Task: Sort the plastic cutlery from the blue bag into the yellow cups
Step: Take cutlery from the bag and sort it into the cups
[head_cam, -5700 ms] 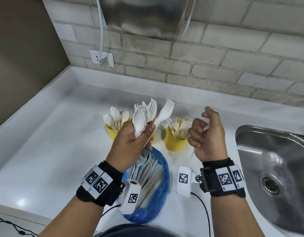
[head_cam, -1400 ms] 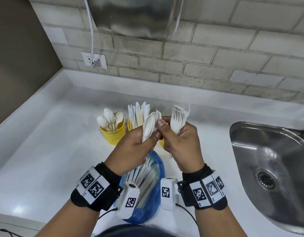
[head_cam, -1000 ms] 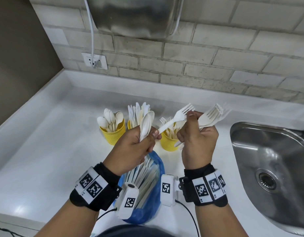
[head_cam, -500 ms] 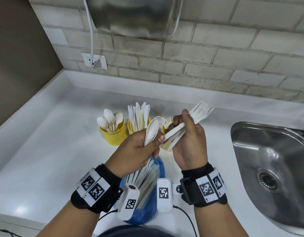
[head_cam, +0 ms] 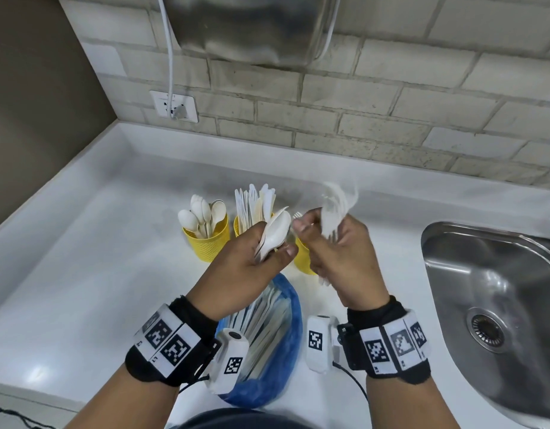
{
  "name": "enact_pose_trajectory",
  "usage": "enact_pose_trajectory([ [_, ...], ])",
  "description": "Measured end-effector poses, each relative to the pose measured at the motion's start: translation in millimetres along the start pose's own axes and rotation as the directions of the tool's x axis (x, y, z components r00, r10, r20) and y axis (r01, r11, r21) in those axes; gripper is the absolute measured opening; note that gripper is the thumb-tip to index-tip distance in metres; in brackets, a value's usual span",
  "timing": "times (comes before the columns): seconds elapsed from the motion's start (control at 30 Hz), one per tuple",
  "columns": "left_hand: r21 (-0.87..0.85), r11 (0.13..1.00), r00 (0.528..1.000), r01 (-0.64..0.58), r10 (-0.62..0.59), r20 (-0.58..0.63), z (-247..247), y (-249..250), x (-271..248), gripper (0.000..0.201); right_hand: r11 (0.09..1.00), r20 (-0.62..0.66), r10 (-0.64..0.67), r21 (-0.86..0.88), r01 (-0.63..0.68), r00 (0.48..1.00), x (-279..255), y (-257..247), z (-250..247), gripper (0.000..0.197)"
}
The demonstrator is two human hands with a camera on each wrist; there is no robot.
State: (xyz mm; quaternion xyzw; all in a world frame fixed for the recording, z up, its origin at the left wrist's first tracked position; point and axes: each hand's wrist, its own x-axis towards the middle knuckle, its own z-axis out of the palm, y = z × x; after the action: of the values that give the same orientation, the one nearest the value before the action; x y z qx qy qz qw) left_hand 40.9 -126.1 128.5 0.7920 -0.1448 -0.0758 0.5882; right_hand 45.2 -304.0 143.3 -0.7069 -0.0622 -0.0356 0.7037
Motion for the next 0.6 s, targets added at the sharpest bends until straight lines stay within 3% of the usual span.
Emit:
enact_pose_trajectory([
  [0.13, -0.057, 0.997, 0.997, -0.05, 0.054, 0.059, -0.1, 6.2, -1.1, 0.04, 0.992, -0.01, -0.07, -0.105, 0.068, 0.997, 1.0, 5.2, 7.7, 0.018],
  [0.33, -0.054, 0.998, 0.999, 0.018, -0.016, 0.04, -4.3, 9.1, -5.6, 0.024, 0.987, -0.083, -0.125, -0.114, 0.116, 0.989, 2.7, 8.5, 6.3, 0.006],
  [0.4, -0.071, 0.997, 0.999, 0.026, -0.023, 0.043, -6.5, 7.1, -5.5, 0.023, 0.989, -0.06, -0.127, -0.082, 0.122, 0.99, 3.4, 8.4, 7.2, 0.009],
  [0.5, -0.037, 0.999, 0.996, 0.032, -0.029, 0.08, -8.1, 0.1, -3.9, 0.045, 0.993, 0.012, -0.105, -0.061, 0.105, 0.994, 4.2, 9.9, 7.5, 0.007],
  [0.6, -0.016, 1.0, 0.998, -0.007, 0.008, 0.054, -7.2, -3.4, -3.2, 0.039, 0.99, 0.005, -0.116, -0.082, 0.116, 0.993, 3.6, 6.6, 9.5, 0.005],
])
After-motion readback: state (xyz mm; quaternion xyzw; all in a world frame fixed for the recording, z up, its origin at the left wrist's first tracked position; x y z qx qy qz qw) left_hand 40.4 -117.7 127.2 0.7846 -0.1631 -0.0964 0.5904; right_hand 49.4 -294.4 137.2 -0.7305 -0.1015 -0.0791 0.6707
